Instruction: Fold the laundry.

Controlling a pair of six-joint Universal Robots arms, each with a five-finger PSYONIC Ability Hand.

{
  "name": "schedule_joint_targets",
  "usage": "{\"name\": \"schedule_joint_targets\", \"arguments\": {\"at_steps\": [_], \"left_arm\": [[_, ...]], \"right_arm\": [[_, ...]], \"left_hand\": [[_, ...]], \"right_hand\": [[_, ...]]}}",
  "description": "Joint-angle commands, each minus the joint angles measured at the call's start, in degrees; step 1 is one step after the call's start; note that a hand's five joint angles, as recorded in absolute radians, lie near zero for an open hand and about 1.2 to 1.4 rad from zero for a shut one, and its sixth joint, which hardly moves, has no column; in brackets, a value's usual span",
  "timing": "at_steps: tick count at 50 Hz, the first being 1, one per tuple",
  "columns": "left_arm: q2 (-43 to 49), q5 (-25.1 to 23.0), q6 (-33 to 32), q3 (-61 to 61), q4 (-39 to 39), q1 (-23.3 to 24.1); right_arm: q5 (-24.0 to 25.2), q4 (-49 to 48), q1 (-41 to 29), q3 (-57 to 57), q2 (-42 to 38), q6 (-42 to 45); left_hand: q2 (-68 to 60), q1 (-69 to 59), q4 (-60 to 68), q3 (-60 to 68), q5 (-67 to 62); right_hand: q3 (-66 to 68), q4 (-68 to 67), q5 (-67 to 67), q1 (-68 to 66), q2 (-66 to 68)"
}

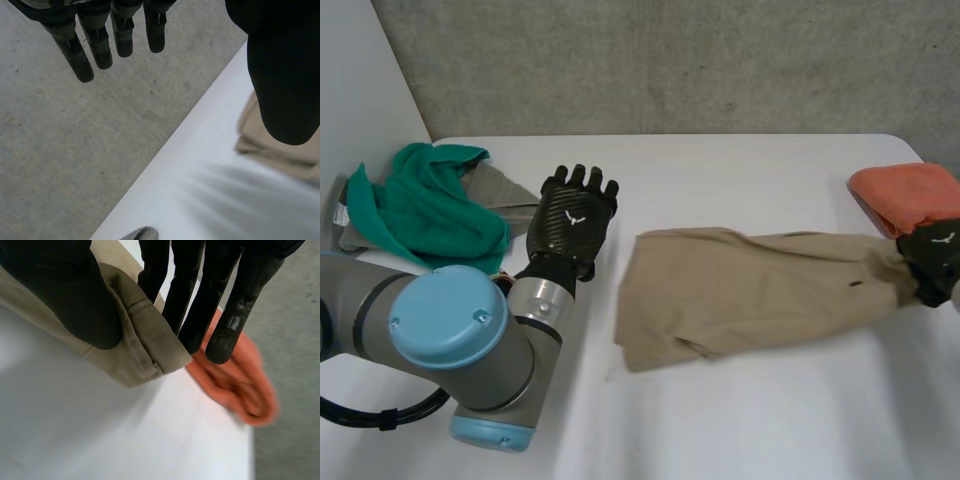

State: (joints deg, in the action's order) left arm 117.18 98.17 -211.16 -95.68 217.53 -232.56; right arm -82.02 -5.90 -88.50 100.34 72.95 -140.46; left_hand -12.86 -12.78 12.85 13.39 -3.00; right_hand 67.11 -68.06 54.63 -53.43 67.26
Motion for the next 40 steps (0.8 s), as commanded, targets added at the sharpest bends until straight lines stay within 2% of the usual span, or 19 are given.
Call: {"name": "schedule_joint_targets", "arguments": {"at_steps": [1,5,6,8,9,15,17,20,23,24,25,26,28,29,32,33,37,40], "left_arm": [[-2.48,0.0,0.22,-2.05,0.0,-0.7],[-3.54,0.0,0.83,-2.41,-0.08,-1.41],[-3.71,0.0,1.18,-2.49,-0.08,-1.58],[-4.15,0.0,2.06,-2.49,-0.17,-1.84],[-4.24,0.0,2.41,-2.49,-0.17,-1.93],[-4.94,0.09,4.26,-2.85,-1.05,-2.11],[-4.94,0.09,4.35,-2.76,-1.14,-2.02],[-4.94,0.09,4.35,-1.97,-1.23,-2.02],[-4.94,0.09,4.52,-0.74,-1.14,-2.02],[-4.94,0.09,4.61,-0.13,-1.14,-1.85],[-4.94,0.09,4.61,0.66,-1.23,-1.67],[-4.86,0.09,4.7,1.37,-1.23,-1.67],[-4.59,0.09,5.14,4.09,-1.49,-1.32],[-4.5,0.09,5.49,5.06,-1.67,-1.06],[-3.45,-0.09,8.03,9.54,-3.16,0.52],[-2.75,-0.09,8.91,10.77,-3.77,0.96],[1.81,-0.44,13.66,17.0,-10.0,3.16],[5.68,-0.7,16.82,22.28,-17.29,4.74]], "right_arm": [[0.9,-1.48,-1.31,-1.99,1.93,14.33],[3.53,-5.51,-11.76,-4.98,1.75,16.0],[5.71,-7.96,-15.96,-5.85,1.32,16.0],[8.0,-10.17,-18.97,-5.95,0.61,16.09],[10.98,-12.62,-21.95,-5.77,-0.43,16.44],[22.07,-15.89,-32.25,-3.84,-7.2,19.87],[24.62,-15.89,-35.32,-3.14,-9.22,20.57],[25.16,-15.81,-36.13,-2.96,-10.29,20.05],[22.53,-15.1,-36.39,-3.05,-9.67,16.9],[21.48,-15.02,-36.3,-3.14,-9.59,15.32],[19.29,-14.75,-35.87,-3.31,-8.72,10.52],[18.75,-14.58,-35.25,-3.4,-7.58,7.25],[17.69,-14.4,-33.06,-3.58,-3.63,-0.83],[17.51,-14.49,-30.18,-3.4,0.39,-10.09],[16.64,-15.19,-26.03,-3.14,5.43,-23.94],[16.28,-14.32,-23.93,-4.18,6.84,-31.82],[15.49,-9.94,-19.7,-6.29,7.21,-41.9],[14.96,-5.1,-18.73,-8.49,5.19,-40.52]], "left_hand": [[1.81,1.72,-1.8,-2.34,1.94],[1.81,1.72,-1.8,-2.34,1.94],[1.81,1.72,-1.8,-2.34,1.94],[1.81,1.72,-1.8,-2.34,1.94],[1.81,1.72,-1.8,-2.34,1.94],[1.81,1.72,-1.8,-2.34,1.94],[1.81,1.72,-1.8,-2.34,1.94],[1.81,1.72,-1.8,-2.34,1.94],[1.64,1.55,-1.63,-2.17,1.78],[1.47,1.39,-1.46,-2.0,1.61],[1.3,1.22,-1.3,-1.84,1.44],[0.97,0.88,-0.96,-1.5,1.11],[0.3,0.21,-0.29,-0.83,0.43],[0.29,0.21,-0.28,-0.83,0.43],[0.29,0.21,-0.28,-0.83,0.43],[0.13,0.04,-0.12,-0.66,0.26],[-1.05,-1.14,1.06,0.52,-0.92],[-1.05,-1.14,1.06,0.52,-0.92]], "right_hand": [[12.89,-11.94,15.37,-26.57,12.74],[12.89,-11.94,15.37,-26.57,12.74],[12.89,-11.94,15.37,-26.57,12.74],[12.89,-11.94,15.37,-26.57,12.74],[12.89,-11.94,15.37,-26.57,12.74],[12.89,-11.94,15.37,-26.57,12.74],[12.89,-11.94,15.37,-26.57,12.74],[12.89,-11.94,15.37,-26.57,12.74],[-28.64,29.59,-26.17,14.96,-28.79],[-38.92,39.87,-36.44,25.24,-39.07],[-54.84,55.79,-52.37,41.16,-54.99],[-57.11,58.06,-54.63,43.43,-57.26],[-57.11,58.06,-54.63,43.43,-57.26],[-57.11,58.06,-54.63,43.43,-57.26],[-57.11,58.06,-54.63,43.43,-57.26],[-57.11,58.06,-54.63,43.43,-57.26],[-57.11,58.06,-54.63,43.43,-57.26],[-57.11,58.06,-54.63,43.43,-57.26]]}}
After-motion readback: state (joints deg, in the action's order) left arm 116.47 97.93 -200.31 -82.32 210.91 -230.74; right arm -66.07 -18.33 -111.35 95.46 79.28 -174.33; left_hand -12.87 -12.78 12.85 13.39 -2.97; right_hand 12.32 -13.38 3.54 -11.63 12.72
